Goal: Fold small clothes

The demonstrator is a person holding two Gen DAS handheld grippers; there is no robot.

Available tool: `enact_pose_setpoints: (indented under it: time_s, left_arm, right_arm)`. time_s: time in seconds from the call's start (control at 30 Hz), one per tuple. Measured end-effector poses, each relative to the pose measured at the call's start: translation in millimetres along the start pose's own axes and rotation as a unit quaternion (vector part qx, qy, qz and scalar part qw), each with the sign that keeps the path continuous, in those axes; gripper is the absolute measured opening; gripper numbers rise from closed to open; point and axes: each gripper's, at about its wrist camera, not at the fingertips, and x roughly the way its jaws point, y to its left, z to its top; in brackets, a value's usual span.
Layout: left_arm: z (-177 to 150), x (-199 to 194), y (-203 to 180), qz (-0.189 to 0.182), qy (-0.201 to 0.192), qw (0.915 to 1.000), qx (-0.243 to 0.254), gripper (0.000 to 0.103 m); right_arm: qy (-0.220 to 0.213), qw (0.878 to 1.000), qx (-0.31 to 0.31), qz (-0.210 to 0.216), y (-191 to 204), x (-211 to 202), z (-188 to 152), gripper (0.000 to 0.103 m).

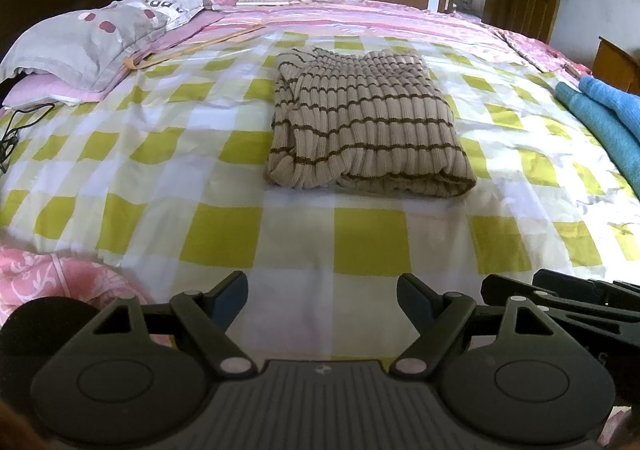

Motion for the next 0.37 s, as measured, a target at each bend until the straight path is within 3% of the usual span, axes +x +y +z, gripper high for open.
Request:
enact_pose_setpoints:
  time_s: [0.37]
  left_arm:
    - [-1.0,4.8,0.8,-0.004,0.018,0.9998,-0.004,0.086]
  right_arm:
    - [0.0,1.0,0.001,-0.002,0.8,1.1,-1.4,0.053]
